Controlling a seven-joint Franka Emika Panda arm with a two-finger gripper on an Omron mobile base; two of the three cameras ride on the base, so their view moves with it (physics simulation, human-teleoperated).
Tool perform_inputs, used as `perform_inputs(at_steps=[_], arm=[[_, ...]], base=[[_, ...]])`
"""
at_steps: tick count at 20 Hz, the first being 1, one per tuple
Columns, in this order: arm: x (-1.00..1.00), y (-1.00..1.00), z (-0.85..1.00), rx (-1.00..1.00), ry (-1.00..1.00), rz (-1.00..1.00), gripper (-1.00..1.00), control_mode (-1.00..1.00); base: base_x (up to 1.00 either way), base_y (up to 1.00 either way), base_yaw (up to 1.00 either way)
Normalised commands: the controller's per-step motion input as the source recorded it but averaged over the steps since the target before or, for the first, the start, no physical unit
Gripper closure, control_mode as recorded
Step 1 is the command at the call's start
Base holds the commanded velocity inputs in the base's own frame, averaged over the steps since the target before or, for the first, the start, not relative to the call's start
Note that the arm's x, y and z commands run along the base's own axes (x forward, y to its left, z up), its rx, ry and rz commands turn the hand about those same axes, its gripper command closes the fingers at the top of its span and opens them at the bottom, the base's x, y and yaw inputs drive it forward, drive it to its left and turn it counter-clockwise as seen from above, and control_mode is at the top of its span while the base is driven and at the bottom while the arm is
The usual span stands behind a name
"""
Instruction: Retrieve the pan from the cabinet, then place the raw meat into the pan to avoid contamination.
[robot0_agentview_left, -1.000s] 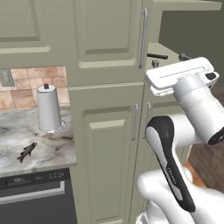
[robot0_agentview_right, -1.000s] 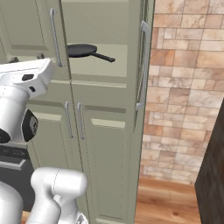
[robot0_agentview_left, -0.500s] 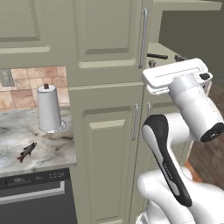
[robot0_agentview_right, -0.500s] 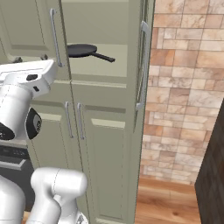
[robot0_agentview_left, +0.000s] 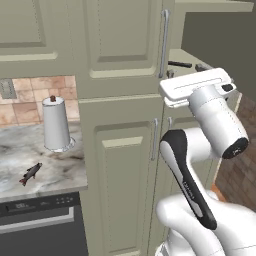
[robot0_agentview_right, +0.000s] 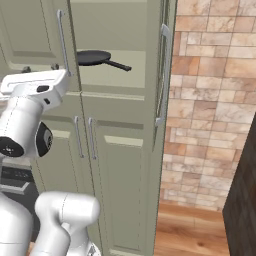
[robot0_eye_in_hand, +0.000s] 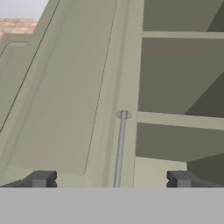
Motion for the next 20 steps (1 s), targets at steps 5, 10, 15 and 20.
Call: perform_inputs(at_steps=[5, 10, 15, 20], arm=[[0.23, 0.03, -0.05, 0.0, 0.0, 0.0, -1.0, -1.0], [0.19, 0.1, -0.03, 0.0, 0.0, 0.0, -1.0, -1.0], [0.19, 0.12, -0.02, 0.0, 0.0, 0.0, -1.0, -1.0], [0.18, 0.03, -0.03, 0.0, 0.0, 0.0, -1.0, -1.0]], base=[[0.0, 0.0, 0.0], [0.0, 0.0, 0.0], [0.0, 0.0, 0.0], [0.0, 0.0, 0.0]])
